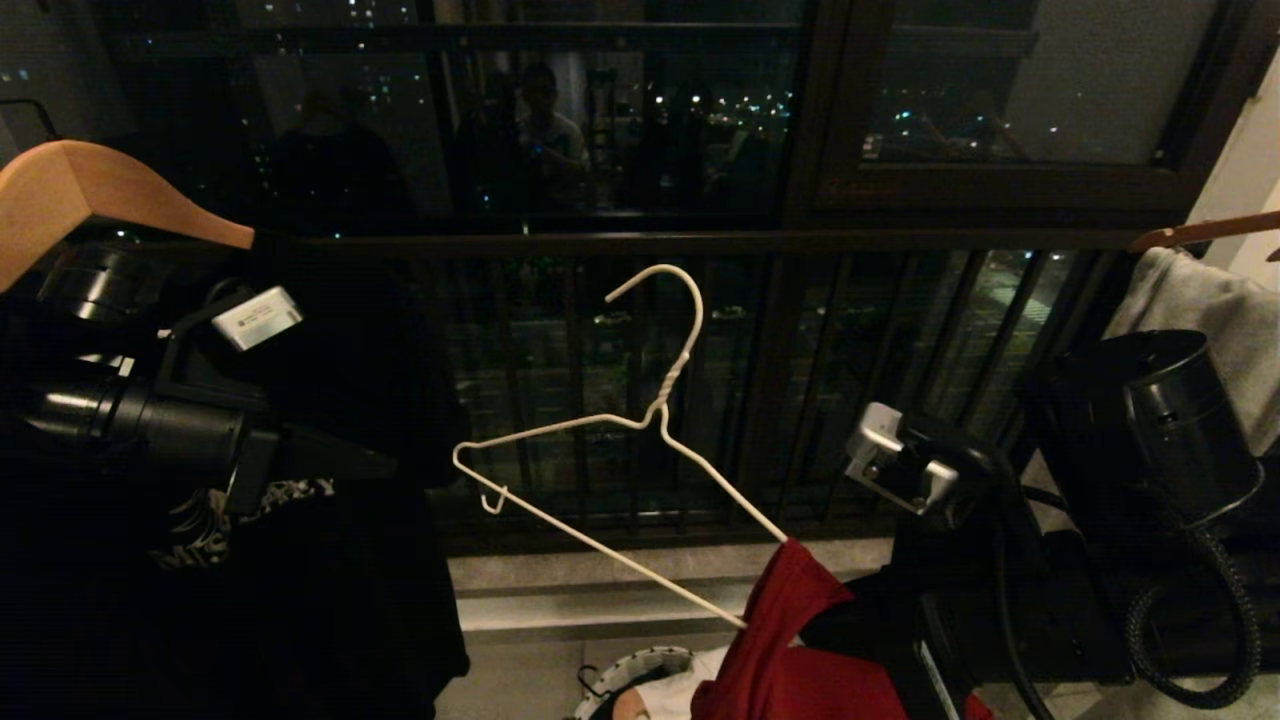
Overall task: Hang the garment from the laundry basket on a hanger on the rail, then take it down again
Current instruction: Take the clothes off the clothes rack
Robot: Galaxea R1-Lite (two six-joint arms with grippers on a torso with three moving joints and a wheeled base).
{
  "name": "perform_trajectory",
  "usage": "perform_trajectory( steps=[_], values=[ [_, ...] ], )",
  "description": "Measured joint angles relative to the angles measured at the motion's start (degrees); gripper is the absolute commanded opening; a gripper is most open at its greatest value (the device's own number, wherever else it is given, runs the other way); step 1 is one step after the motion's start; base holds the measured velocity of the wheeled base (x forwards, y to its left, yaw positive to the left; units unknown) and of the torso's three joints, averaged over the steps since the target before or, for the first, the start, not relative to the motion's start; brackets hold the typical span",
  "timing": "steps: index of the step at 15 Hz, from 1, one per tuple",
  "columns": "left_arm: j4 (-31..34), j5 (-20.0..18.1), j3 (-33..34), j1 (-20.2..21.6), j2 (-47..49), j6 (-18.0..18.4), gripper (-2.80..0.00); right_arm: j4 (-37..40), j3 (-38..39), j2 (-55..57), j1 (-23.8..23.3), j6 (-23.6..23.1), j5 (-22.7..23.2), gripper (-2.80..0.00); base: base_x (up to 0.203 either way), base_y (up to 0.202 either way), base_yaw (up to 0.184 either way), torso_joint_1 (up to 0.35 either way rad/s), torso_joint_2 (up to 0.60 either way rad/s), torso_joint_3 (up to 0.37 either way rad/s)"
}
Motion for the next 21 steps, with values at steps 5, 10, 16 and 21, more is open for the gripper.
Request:
perform_trajectory(
  steps=[5, 10, 16, 21],
  values=[
    [0.24, -2.97, 3.29, 0.31, -0.89, 5.37, -2.8, 4.5, 0.6, -2.65, 0.0, -2.88, 4.96, -2.8, 0.0, 0.0, 0.0, 0.0, 0.0, 0.0],
    [0.02, -3.08, 5.73, -0.94, -3.48, 6.63, 0.0, 7.07, 0.63, -5.06, 0.02, -4.27, 7.85, -2.8, 0.0, 0.0, 0.0, 0.0, 0.0, 0.0],
    [0.02, -5.73, 8.69, -3.23, -7.42, 7.27, 0.0, 9.13, 0.63, -5.86, 0.41, -4.69, 12.17, -2.8, 0.0, 0.0, 0.0, 0.0, 0.0, 0.0],
    [-0.04, -7.88, 11.78, -8.02, -9.17, 7.36, 0.0, 9.19, 0.58, -6.78, 0.46, -4.69, 13.09, -2.8, 0.0, 0.0, 0.0, 0.0, 0.0, 0.0]
  ],
)
